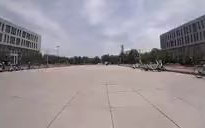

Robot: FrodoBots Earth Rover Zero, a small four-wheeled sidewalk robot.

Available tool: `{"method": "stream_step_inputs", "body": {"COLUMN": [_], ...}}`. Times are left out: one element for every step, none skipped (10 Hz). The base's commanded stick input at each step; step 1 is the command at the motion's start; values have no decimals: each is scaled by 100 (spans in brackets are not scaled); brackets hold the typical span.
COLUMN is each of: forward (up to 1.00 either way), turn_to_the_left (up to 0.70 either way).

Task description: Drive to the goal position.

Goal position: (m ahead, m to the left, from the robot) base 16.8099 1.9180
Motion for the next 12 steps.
{"method": "stream_step_inputs", "body": {"forward": [100, 100, 100, 100, 100, 100, 100, 100, 100, 100, 100, 100], "turn_to_the_left": [-5, -5, -4, -1, 0, 0, 0, 0, 0, 0, 0, 0]}}
